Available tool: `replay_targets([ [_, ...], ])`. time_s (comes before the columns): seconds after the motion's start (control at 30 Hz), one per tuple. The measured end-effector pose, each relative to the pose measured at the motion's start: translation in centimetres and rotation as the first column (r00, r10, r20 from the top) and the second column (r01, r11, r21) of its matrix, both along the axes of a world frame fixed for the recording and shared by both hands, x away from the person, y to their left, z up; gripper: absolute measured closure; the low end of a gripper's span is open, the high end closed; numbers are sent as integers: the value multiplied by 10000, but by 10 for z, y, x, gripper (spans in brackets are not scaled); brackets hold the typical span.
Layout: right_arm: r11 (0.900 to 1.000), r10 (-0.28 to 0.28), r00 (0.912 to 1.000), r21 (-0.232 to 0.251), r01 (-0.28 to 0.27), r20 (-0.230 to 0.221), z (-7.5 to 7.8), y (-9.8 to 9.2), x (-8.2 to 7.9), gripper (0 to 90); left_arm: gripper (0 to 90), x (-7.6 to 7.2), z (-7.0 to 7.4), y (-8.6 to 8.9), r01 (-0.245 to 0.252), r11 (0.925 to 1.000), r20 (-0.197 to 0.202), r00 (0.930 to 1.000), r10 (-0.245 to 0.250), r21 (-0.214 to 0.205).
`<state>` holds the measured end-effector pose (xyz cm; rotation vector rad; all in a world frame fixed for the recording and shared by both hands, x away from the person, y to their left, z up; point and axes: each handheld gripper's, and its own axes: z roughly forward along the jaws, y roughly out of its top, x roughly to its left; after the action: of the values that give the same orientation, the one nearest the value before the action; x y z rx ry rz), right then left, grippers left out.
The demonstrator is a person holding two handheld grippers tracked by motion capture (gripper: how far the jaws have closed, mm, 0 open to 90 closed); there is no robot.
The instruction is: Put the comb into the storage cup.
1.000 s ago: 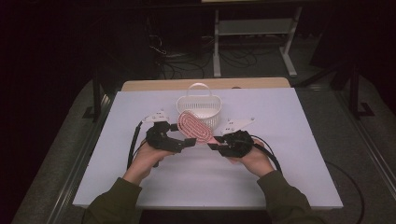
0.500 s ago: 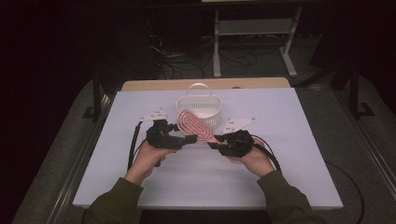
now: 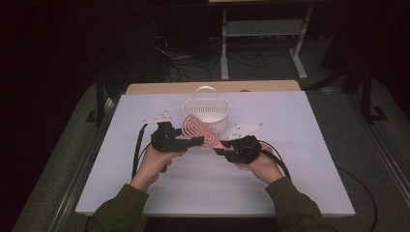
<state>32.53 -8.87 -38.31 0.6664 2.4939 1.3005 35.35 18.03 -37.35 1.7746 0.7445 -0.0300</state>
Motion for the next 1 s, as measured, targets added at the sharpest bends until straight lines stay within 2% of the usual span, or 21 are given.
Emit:
replay_targets([
  [0.57,10000,15,10000,-38,-15,74,-1,4,-1,688,467,0,1,2,69,9994,-126,9999,-73,-329],
  [1.0,9999,5,9999,-157,-3,148,-2,6,-2,688,530,1,1,4,47,9988,-247,9997,-60,-493],
])
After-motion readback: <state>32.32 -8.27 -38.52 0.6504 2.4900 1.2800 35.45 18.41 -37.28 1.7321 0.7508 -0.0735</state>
